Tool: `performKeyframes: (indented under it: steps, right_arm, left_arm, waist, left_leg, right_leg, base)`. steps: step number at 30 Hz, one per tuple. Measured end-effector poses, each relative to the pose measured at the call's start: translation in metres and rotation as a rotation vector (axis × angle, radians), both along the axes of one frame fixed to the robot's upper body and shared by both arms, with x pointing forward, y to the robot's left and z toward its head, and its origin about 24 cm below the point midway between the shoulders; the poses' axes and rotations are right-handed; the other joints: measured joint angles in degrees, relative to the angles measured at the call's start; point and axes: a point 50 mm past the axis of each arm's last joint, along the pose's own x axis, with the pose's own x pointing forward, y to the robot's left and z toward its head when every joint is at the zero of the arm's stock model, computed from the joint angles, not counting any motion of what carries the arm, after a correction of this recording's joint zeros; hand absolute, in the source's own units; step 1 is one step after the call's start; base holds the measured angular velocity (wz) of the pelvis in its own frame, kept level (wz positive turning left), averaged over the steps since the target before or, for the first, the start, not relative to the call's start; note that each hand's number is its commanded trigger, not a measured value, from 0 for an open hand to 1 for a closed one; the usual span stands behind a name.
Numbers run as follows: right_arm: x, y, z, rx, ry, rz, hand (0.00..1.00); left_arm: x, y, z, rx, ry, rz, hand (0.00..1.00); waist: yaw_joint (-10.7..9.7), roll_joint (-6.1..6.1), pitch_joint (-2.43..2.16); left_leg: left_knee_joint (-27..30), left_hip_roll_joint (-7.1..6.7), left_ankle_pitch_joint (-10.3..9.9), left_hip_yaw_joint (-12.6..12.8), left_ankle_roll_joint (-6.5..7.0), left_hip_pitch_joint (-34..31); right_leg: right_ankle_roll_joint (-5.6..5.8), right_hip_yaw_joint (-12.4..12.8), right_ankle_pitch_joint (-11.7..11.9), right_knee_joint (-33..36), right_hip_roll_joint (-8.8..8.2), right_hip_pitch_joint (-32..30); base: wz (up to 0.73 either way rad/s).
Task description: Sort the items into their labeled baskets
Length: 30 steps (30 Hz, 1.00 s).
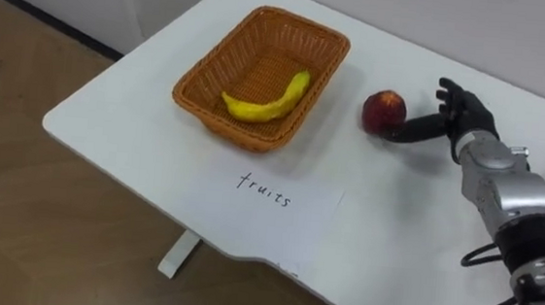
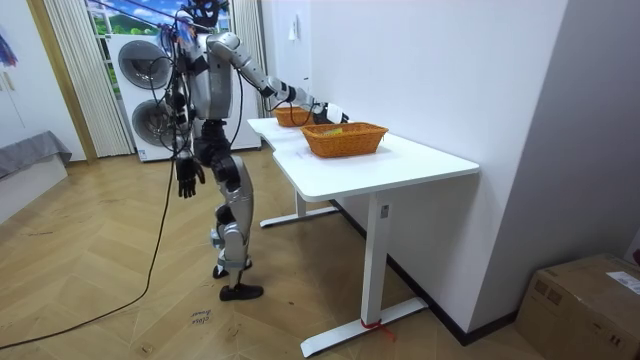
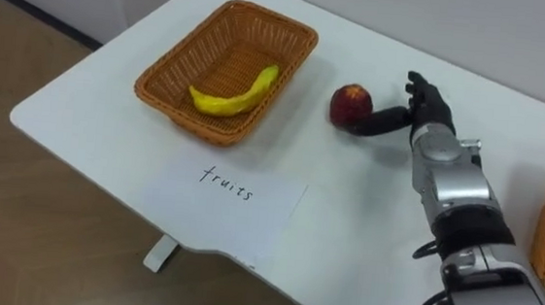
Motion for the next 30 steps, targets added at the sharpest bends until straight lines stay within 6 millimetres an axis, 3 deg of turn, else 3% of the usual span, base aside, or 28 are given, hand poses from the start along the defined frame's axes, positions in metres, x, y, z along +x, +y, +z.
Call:
performKeyframes:
  steps: [5, 8, 18, 30]
  right_arm:
    - [0.003, 0.001, 0.006, -0.005, -0.050, 0.005, 0.00]
    - [0.004, 0.001, 0.008, -0.008, -0.074, 0.007, 0.00]
    - [0.006, 0.002, 0.012, -0.013, -0.105, 0.011, 0.00]
    - [0.006, 0.007, 0.011, -0.079, -0.087, 0.063, 0.00]
  left_arm:
    - [0.011, -0.001, 0.000, 0.009, -0.041, -0.023, 0.00]
    - [0.017, 0.000, 0.000, 0.017, -0.065, -0.029, 0.00]
    - [0.039, 0.000, 0.000, 0.017, -0.130, -0.025, 0.00]
    - [0.048, -0.003, 0.000, -0.001, -0.156, -0.035, 0.00]
  waist:
    - [-0.1, 0.02, 0.12]
    - [-0.1, 0.19, 0.50]
    - [1.2, -0.48, 0.68]
    - [1.6, -0.50, 0.86]
  left_leg:
    - [-0.1, 0.17, 0.3, -0.1, -0.28, -1.5]
    - [-0.1, 0.28, 0.4, -0.1, -0.34, -1.7]
    - [-0.1, 0.52, 0.6, 0.9, -0.36, -3.1]
    - [0.0, 0.91, 0.5, 1.2, -0.49, -3.2]
  right_leg:
    - [-0.22, -0.2, 0.1, 0.2, 0.10, -1.7]
    - [-0.23, -0.2, 0.1, 0.5, 0.11, -2.1]
    - [-0.63, -0.1, 0.4, 0.8, 0.04, -3.8]
    - [-0.88, -0.1, 0.5, 0.6, 0.21, -3.9]
  base:
    - [0.00]
    - [0.00]
    - [-0.04]
    - [0.00]
